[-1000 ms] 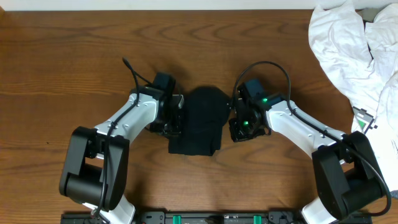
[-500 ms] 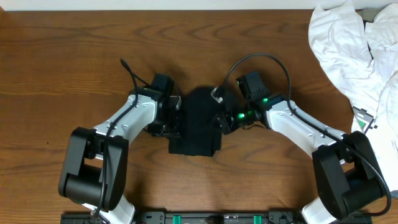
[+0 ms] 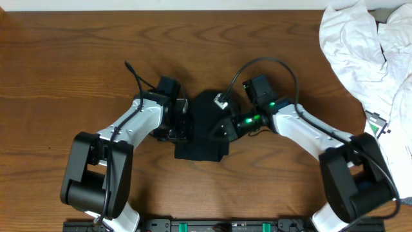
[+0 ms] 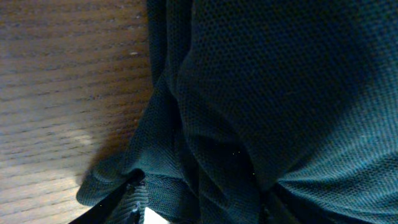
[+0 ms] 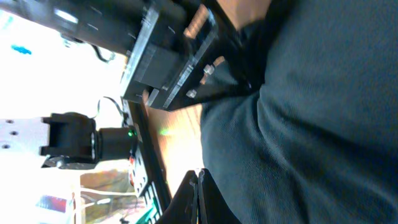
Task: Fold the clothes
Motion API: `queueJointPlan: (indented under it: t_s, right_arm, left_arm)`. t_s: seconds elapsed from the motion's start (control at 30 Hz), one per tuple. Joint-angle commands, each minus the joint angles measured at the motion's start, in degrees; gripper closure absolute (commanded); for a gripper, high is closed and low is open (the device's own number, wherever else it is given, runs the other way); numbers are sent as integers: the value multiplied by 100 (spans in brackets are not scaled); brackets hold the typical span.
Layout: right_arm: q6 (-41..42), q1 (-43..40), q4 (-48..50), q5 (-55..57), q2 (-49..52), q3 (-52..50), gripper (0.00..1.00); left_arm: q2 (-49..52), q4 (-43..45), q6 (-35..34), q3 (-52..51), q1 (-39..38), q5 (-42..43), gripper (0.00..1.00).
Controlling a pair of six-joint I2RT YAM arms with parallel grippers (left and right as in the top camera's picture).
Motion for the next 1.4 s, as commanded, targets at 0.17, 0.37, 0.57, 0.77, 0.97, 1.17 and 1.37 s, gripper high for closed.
queueJointPlan:
  t_s: [0.17,0.37,0.57,0.77,0.97,1.17,1.37]
  right_arm:
    - [92,146,-7,28,1084,-17,99]
    - [131,-149,-258,511,1646,-17,99]
    - [68,-317,-345,713,1722,-17,99]
    - [50,-361,-345,754,1722,-17,99]
    - [-153,-391,-352,752,1700,-15,99]
    - [-240,-656,-619,754,1200,61,98]
    - [-597,-767,-968,789,-140,63,92]
  left_arm:
    - [116,111,-107,-319,13,-380,59]
    - [118,74,-109,-446,13,-378,67]
    - [116,94,-107,-586,13,-380,68]
    - [116,79,-109,-586,13,-348,52]
    - [-170,-376,-101,-269,13,-339,48]
    - [-1073,-302,133,-79,13,-341,24]
    - [-1340,105,153,-79,39,-339,5]
